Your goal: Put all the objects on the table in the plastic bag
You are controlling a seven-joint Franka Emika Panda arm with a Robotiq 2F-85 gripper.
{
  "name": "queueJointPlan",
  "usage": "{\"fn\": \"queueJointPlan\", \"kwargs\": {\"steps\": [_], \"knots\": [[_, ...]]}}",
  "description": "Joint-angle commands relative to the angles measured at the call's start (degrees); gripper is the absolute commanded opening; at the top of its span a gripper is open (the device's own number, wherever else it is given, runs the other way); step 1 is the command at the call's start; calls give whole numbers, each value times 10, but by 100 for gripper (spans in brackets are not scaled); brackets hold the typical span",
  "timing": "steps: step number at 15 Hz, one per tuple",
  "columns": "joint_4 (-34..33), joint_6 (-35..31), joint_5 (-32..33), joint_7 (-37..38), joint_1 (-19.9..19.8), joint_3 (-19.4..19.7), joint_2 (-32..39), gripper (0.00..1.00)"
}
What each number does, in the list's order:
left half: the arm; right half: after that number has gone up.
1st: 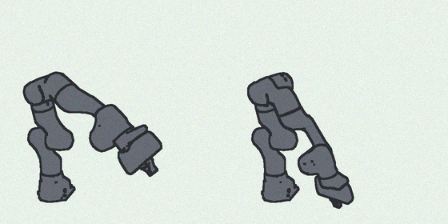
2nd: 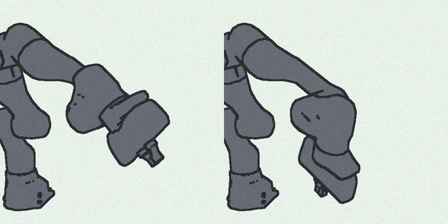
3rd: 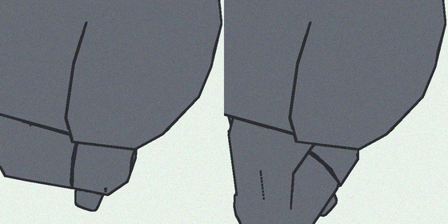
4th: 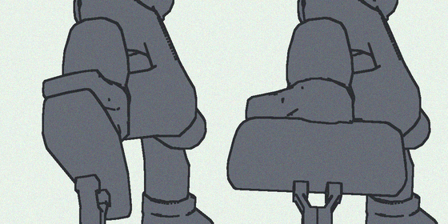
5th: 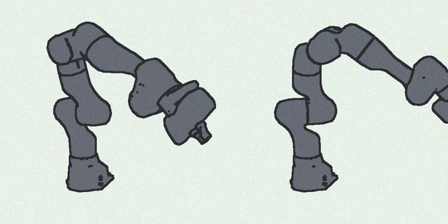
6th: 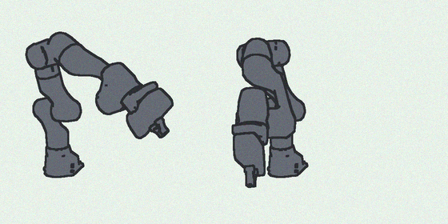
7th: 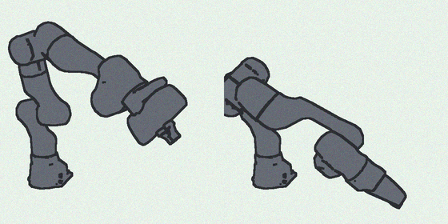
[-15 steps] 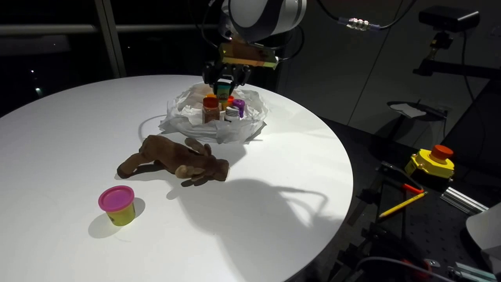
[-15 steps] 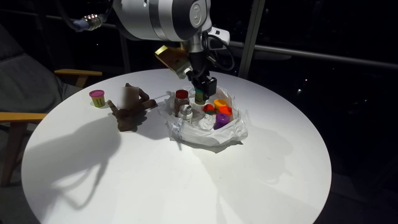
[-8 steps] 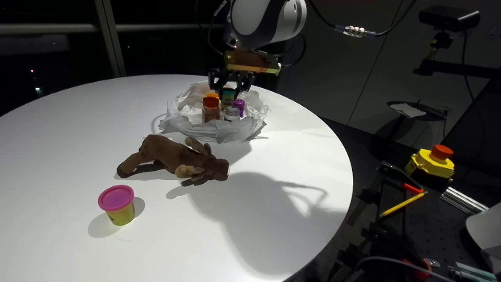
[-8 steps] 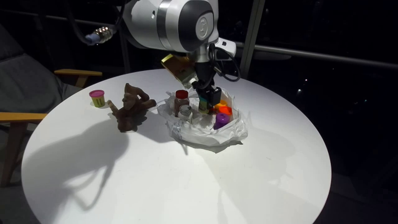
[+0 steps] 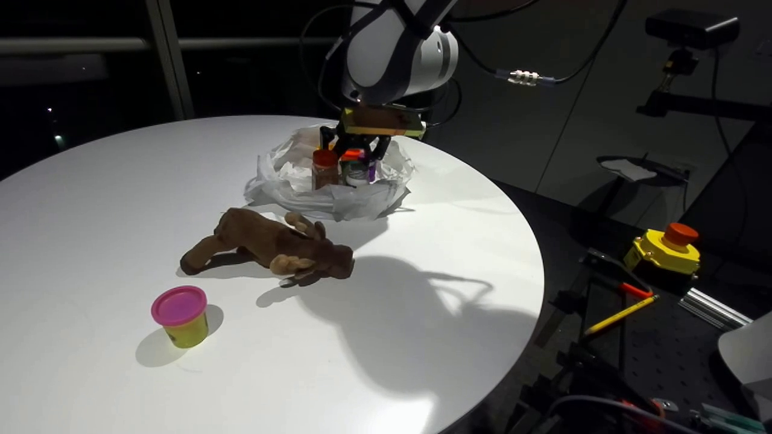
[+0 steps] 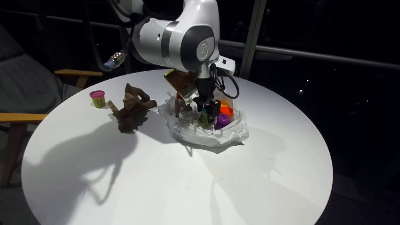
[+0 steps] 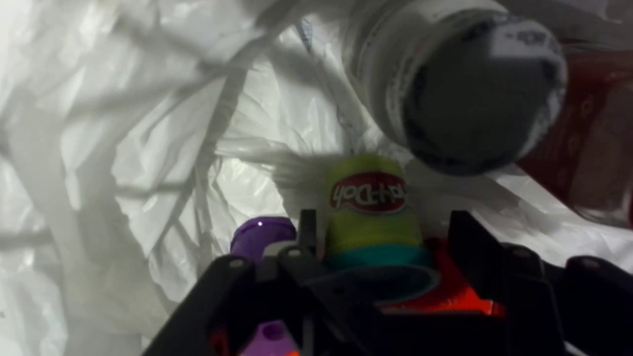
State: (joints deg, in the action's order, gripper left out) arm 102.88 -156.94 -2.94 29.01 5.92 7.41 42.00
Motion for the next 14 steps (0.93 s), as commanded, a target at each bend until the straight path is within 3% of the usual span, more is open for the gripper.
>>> {"fn": "queueJointPlan", "kwargs": {"steps": [1, 3, 5, 7, 10, 14], "knots": [[39, -23, -9, 9, 24, 18, -70, 99], [51, -12, 1, 30, 46, 38, -109, 100], [63, 17, 37, 77, 93, 81, -155, 100], [61, 106, 71, 99, 115, 81, -201, 100], [54, 252, 50, 53, 99, -12, -254, 100], [9, 358, 31, 59, 119, -111, -237, 100]]}}
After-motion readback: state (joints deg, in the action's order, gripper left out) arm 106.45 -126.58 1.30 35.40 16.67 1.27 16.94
